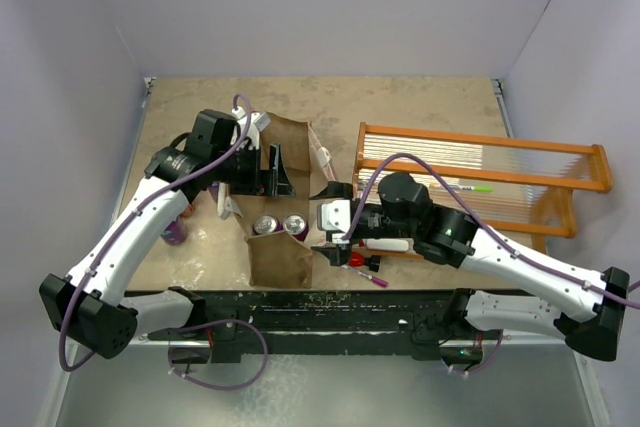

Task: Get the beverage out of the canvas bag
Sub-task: Adjust the canvas bag at the center of the board.

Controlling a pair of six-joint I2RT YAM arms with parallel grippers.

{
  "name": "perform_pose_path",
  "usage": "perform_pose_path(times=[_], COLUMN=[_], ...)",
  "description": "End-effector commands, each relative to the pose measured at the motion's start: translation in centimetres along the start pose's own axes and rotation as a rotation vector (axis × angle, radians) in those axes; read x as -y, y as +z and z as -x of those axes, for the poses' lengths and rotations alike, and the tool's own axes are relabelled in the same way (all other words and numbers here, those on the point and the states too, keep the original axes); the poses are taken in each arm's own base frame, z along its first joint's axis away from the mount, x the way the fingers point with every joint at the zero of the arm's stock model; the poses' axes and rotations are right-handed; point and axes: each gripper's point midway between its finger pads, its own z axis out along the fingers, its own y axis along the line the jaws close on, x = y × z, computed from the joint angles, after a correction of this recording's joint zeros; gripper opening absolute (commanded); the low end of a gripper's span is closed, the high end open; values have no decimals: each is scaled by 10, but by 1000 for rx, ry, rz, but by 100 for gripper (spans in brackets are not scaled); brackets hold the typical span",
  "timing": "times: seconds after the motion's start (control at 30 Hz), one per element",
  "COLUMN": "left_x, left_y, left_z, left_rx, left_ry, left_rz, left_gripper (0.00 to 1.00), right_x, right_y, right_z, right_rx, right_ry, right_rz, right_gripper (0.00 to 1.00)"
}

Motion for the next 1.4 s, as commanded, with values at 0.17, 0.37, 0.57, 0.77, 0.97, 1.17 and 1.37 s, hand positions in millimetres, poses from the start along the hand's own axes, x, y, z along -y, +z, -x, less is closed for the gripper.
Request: perform_pose_path(times=[0.17,0.37,0.57,0.77,0.97,1.17,1.37], left_x=[19,26,37,56,51,43,37], left_y=[-13,-19,-24,-16,-15,-11,-10], left_z=[23,24,27,13,2,-9,-18], left_rx=[57,60,59,-44,-94,-138,-142], left_ry=[30,30,-1,-49,-55,-74,-90], left_rz=[-43,-61,-99,-232,-220,-193,-178], left_gripper=[90,91,92,90,88,88,87], right_x=[0,-13,-16,-36,-49,-59,-82], right_y=[-32,-39,-21,-4,9,18,23], right_z=[47,50,54,41,27,18,6], right_rx=[59,93,122,118,110,74,48], right_ry=[64,44,126,180,241,244,239], right_rz=[24,74,114,182,175,163,203], right_gripper=[92,90,76,65,54,45,34])
